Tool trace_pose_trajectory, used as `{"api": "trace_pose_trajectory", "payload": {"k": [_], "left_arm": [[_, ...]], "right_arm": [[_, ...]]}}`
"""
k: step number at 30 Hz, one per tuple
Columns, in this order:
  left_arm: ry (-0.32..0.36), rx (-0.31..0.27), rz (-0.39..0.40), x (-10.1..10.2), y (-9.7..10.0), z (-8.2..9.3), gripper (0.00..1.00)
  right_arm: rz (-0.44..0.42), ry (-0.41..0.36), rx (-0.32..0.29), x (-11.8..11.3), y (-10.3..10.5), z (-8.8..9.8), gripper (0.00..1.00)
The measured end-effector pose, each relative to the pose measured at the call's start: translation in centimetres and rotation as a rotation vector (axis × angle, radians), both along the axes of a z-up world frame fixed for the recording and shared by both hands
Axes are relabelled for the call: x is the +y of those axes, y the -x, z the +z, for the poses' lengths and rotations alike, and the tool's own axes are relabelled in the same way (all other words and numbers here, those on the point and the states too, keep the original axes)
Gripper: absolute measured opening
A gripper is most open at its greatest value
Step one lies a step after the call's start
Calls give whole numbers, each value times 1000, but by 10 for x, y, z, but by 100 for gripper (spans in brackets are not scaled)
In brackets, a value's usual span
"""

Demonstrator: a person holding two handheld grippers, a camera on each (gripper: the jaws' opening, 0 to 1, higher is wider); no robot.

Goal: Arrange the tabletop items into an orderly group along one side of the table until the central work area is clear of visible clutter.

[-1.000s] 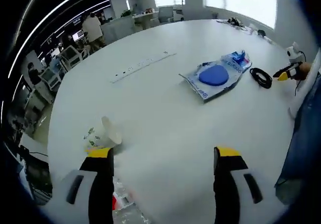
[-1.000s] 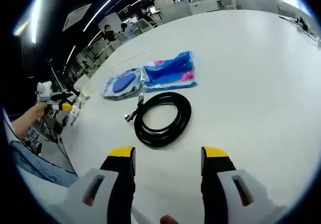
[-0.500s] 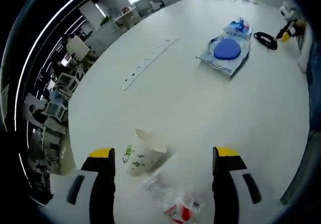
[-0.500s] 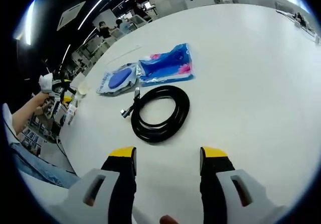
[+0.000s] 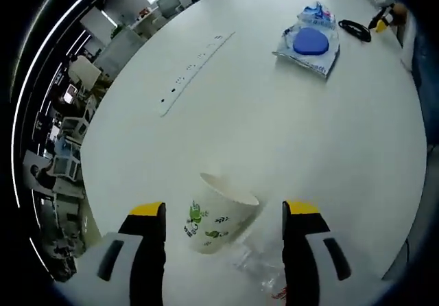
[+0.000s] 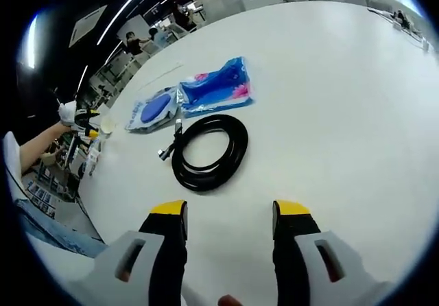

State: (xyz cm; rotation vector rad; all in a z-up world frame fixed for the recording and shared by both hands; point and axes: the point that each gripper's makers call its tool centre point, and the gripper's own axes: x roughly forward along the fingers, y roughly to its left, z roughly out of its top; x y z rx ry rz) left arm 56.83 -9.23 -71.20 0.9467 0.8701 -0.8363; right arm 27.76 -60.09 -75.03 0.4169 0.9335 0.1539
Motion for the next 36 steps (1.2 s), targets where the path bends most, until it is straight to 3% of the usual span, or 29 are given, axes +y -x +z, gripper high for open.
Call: {"api": "trace_pose_trajectory", "payload": {"k": [3,5,8,13,15,17,21,24,25,30,32,34,36], "left_arm": [[-49,33,14,8,-5,-13,63],[-52,21,10,4,-7,-13,59],[-52,48,6,1,-6,-17,45],[-72,2,12,2,-12,-13,43],[-49,-18,51,1,-14,-7,35],[37,-34,123,-5,-16,-1,34],[148,-84,208,-12,-20,14,32],[300,-119,296,-28,-18,31,32],[321,-124,307,-31,-18,34,32],[627,-145,462,-60,-13,59,31],[680,-153,499,-66,-10,61,31],[675,-163,500,-74,-2,59,31],[745,-158,538,-88,5,60,31]], "right_arm": [[2,-7,-21,2,-6,5,49],[2,-8,-31,3,-9,7,49],[-1,-11,-32,2,-10,5,49],[-28,-34,-27,3,-11,3,48],[-41,-41,-30,2,-11,3,48],[-52,-45,-33,1,-11,3,48],[-96,-70,-41,-3,-10,4,47],[-111,-78,-49,-5,-10,5,48],[-110,-76,-51,-5,-10,5,47],[-124,-87,-77,-6,-13,10,48],[-129,-93,-85,-5,-14,12,48],[-127,-93,-90,-4,-15,12,48],[-128,-96,-93,-3,-14,13,48]]}}
